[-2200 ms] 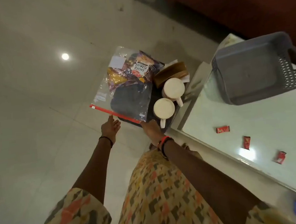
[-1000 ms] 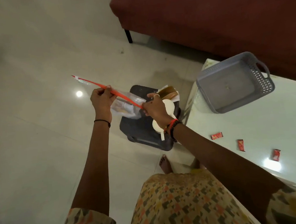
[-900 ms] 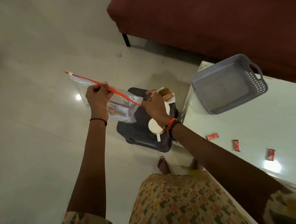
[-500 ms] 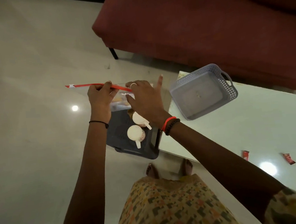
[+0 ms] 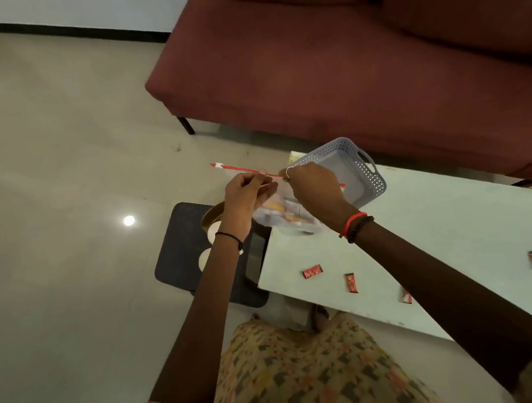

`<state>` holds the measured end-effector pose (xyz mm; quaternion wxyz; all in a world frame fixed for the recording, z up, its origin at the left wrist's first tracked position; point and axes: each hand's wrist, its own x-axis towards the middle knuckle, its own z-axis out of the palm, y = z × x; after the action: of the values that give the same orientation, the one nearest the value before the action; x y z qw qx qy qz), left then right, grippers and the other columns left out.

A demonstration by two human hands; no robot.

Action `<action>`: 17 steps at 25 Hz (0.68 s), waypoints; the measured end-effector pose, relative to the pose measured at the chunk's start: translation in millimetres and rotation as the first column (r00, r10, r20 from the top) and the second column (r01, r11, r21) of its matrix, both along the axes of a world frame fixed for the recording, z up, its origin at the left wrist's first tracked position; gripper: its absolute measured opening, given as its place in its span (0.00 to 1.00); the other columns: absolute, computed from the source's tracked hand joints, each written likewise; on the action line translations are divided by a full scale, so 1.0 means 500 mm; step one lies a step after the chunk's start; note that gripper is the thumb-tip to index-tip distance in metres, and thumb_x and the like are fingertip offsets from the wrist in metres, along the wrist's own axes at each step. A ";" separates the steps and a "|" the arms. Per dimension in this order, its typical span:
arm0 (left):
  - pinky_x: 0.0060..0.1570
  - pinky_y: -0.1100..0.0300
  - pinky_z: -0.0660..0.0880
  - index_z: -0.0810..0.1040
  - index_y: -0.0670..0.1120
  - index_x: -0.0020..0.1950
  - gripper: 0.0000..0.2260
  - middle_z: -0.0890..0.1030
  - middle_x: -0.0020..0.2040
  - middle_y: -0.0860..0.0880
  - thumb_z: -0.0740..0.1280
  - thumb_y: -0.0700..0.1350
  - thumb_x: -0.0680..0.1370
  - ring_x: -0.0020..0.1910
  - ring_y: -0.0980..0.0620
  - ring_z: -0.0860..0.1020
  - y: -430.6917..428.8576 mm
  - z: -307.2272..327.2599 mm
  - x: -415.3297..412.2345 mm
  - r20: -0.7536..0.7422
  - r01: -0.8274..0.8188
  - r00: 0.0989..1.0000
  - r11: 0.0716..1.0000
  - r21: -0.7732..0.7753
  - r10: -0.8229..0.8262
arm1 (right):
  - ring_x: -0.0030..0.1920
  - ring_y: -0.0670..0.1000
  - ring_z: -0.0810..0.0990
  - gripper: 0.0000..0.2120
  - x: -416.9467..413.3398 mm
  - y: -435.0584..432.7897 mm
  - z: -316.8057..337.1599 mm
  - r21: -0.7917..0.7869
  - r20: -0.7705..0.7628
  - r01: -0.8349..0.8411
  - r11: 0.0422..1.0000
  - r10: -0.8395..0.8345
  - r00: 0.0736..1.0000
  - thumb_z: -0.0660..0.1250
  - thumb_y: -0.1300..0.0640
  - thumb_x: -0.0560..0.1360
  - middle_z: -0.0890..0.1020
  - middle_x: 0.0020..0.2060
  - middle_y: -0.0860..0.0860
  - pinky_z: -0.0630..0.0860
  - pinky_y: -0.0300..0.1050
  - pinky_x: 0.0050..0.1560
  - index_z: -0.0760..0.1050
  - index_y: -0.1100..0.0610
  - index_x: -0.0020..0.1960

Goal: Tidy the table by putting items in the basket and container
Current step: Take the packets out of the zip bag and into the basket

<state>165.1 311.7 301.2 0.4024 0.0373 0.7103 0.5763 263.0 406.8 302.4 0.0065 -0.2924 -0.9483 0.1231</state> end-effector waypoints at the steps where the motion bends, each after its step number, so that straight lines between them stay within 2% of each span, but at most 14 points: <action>1: 0.49 0.57 0.81 0.75 0.39 0.51 0.07 0.80 0.52 0.39 0.65 0.41 0.77 0.46 0.45 0.81 0.000 -0.006 0.009 -0.036 0.002 0.999 1.000 0.022 -0.001 | 0.48 0.57 0.84 0.14 0.022 0.013 -0.008 -0.015 0.000 0.011 1.000 -0.011 1.000 0.60 0.63 0.79 0.85 0.49 0.58 0.79 0.49 0.49 0.77 0.57 0.61; 2: 0.44 0.60 0.81 0.74 0.39 0.52 0.06 0.80 0.51 0.39 0.65 0.40 0.77 0.45 0.45 0.81 -0.002 -0.016 0.015 -0.150 0.002 0.989 1.000 -0.002 -0.002 | 0.49 0.57 0.84 0.14 0.045 0.023 -0.015 -0.030 0.005 0.016 0.999 -0.015 1.000 0.60 0.62 0.79 0.85 0.49 0.57 0.79 0.48 0.50 0.77 0.55 0.62; 3: 0.45 0.60 0.80 0.74 0.39 0.53 0.06 0.79 0.52 0.40 0.65 0.38 0.77 0.48 0.44 0.80 -0.006 -0.030 0.021 -0.305 0.002 0.952 0.999 -0.052 -0.017 | 0.49 0.56 0.84 0.14 0.069 0.032 -0.022 -0.045 0.007 0.016 0.999 -0.016 1.000 0.60 0.61 0.79 0.85 0.50 0.56 0.79 0.47 0.50 0.77 0.54 0.63; 5: 0.56 0.54 0.77 0.72 0.39 0.60 0.13 0.76 0.60 0.40 0.64 0.34 0.76 0.57 0.44 0.76 -0.020 -0.061 0.031 -0.558 0.031 0.823 0.989 -0.144 -0.107 | 0.50 0.54 0.83 0.14 0.115 0.045 -0.039 -0.075 0.010 0.004 0.997 -0.003 1.000 0.59 0.59 0.80 0.85 0.52 0.54 0.79 0.46 0.53 0.77 0.53 0.63; 7: 0.60 0.52 0.75 0.73 0.40 0.63 0.15 0.75 0.62 0.40 0.63 0.34 0.76 0.60 0.45 0.75 -0.032 -0.087 0.045 -0.662 0.103 0.710 0.965 -0.239 -0.240 | 0.50 0.55 0.83 0.13 0.157 0.055 -0.046 -0.138 -0.018 0.009 0.990 -0.011 1.000 0.59 0.58 0.80 0.85 0.52 0.54 0.79 0.47 0.55 0.78 0.54 0.61; 9: 0.57 0.56 0.76 0.76 0.41 0.59 0.11 0.79 0.58 0.42 0.63 0.37 0.77 0.57 0.45 0.78 -0.035 -0.100 0.058 -0.666 0.170 0.671 0.942 -0.290 -0.326 | 0.50 0.56 0.83 0.13 0.195 0.065 -0.051 -0.196 -0.045 0.021 0.980 -0.031 0.998 0.60 0.58 0.80 0.85 0.51 0.55 0.78 0.47 0.57 0.79 0.56 0.60; 13: 0.44 0.73 0.75 0.76 0.41 0.58 0.11 0.82 0.51 0.43 0.67 0.37 0.75 0.48 0.52 0.80 -0.030 -0.094 0.085 -0.585 0.192 0.766 0.963 -0.190 -0.268 | 0.55 0.58 0.82 0.13 0.256 0.089 -0.056 -0.253 -0.067 0.058 0.966 -0.077 0.995 0.62 0.58 0.79 0.84 0.54 0.57 0.75 0.49 0.62 0.79 0.59 0.61; 17: 0.43 0.78 0.74 0.73 0.41 0.60 0.14 0.81 0.45 0.49 0.67 0.34 0.74 0.42 0.68 0.80 -0.018 -0.080 0.124 -0.560 0.236 0.793 0.968 -0.081 -0.240 | 0.55 0.59 0.82 0.12 0.290 0.128 -0.058 -0.305 -0.109 0.095 0.948 -0.134 0.985 0.64 0.61 0.78 0.84 0.54 0.58 0.75 0.49 0.61 0.80 0.60 0.59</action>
<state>226.9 302.9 261.3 0.2432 0.2936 0.7890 0.4817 408.1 470.9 273.2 0.0302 -0.3361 -0.8979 0.2827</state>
